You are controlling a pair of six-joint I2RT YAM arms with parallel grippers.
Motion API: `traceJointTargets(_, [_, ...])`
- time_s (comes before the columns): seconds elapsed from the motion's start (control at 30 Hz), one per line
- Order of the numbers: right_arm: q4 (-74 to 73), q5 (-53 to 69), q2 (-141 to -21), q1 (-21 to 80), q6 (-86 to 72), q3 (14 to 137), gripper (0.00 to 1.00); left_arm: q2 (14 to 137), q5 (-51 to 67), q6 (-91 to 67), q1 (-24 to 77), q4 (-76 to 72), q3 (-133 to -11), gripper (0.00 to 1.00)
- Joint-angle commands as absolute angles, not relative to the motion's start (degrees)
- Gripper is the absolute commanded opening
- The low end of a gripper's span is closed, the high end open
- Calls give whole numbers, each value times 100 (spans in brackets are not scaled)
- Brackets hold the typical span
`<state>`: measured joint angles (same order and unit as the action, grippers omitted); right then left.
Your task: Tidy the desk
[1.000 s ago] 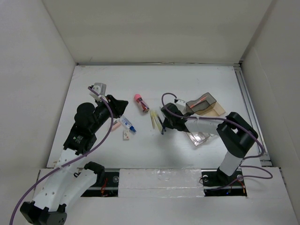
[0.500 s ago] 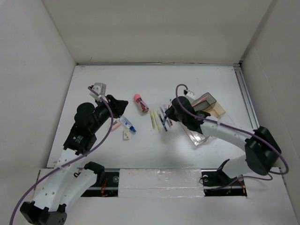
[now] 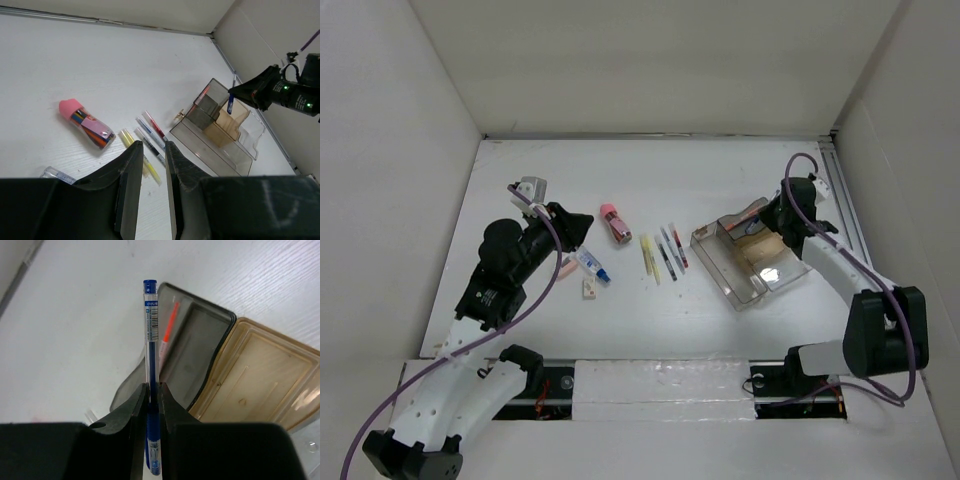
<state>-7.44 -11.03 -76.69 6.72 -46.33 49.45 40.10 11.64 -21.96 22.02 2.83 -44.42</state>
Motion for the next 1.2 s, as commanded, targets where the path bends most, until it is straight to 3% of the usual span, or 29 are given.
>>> traceJointTargets(0.0, [-536, -554, -8032, 659, -4438, 5168, 5, 4017, 1239, -2171, 2171, 35, -4685, 21])
traceJointTargets(0.17, [-440, -554, -8270, 606, -4491, 5168, 6, 4008, 1213, -2162, 2171, 35, -4693, 21])
traceJointTargets(0.33, [-176, -484, -8428, 606, -4614, 5045, 13, 4025, 1222, -2162, 2171, 44, -4702, 21])
traceJointTargets(0.67, [-62, -334, -8762, 501, -4878, 5239, 12, 3999, 1222, -2162, 2171, 35, -4685, 21])
traceJointTargets(0.83, [316, -325, -8676, 448, -4983, 4931, 33, 3991, 1248, -2162, 2171, 35, -4693, 21])
traceJointTargets(1.03, [141, -396, -8149, 509, -4878, 4869, 38, 4025, 1257, -2171, 2171, 44, -4711, 21])
traceJointTargets(1.1, [132, -395, -7832, 693, -4808, 4782, 37, 3982, 1239, -2171, 2171, 35, -4693, 21])
traceJointTargets(1.13, [193, -517, -7709, 851, -4721, 4738, 25, 3973, 1213, -2171, 2171, 44, -4693, 21])
traceJointTargets(1.17, [211, -788, -7430, 1444, -4641, 4624, 6, 3999, 1213, -2171, 2171, 35, -4719, 21])
